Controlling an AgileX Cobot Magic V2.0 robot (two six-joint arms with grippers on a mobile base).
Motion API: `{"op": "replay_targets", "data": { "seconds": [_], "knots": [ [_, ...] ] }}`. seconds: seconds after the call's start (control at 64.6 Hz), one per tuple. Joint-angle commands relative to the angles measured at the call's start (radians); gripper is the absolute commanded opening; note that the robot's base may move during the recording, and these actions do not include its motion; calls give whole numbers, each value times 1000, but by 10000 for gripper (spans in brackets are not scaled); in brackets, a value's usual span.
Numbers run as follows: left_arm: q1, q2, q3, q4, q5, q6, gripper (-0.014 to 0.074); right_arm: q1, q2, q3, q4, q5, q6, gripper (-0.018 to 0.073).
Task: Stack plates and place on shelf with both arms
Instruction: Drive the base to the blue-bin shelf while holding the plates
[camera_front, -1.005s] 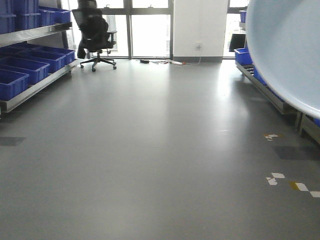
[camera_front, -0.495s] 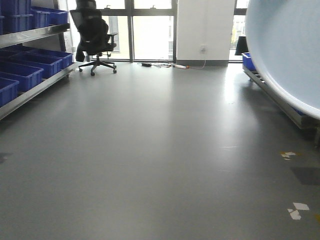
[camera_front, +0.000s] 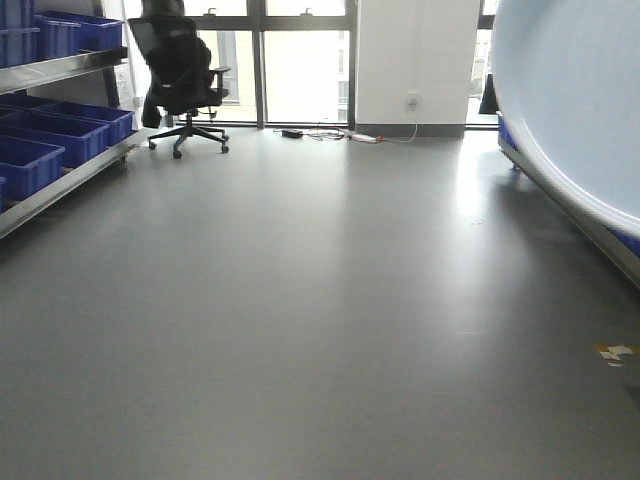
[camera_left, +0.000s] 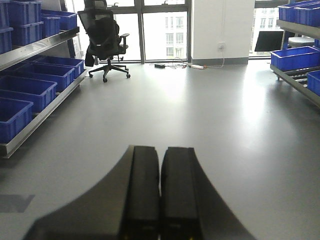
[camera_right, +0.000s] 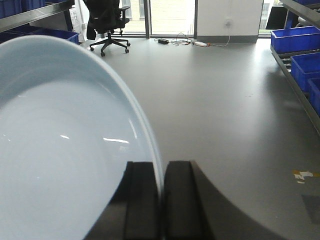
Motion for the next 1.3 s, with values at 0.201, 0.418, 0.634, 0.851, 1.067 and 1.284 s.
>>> {"op": "replay_targets", "data": {
  "seconds": [0.201,0.418,0.634,0.851,1.067,1.284],
  "knots": [
    [0,6,-28,-3,-86,-3,82,-3,4,-34,1,-100,7,58],
    [0,6,-28,-3,-86,-3,82,-3,4,-34,1,-100,7,58],
    [0,8,-28,-3,-84,-3,82,-3,4,-34,1,-100,7,58],
    [0,8,-28,-3,-84,-3,82,-3,4,-34,1,-100,7,58],
    [0,8,-28,-3,-84,-3,82,-3,4,-34,1,-100,7,58],
    [0,8,-28,-3,-84,-3,82,-3,4,-34,1,-100,7,58]
  ]
}}
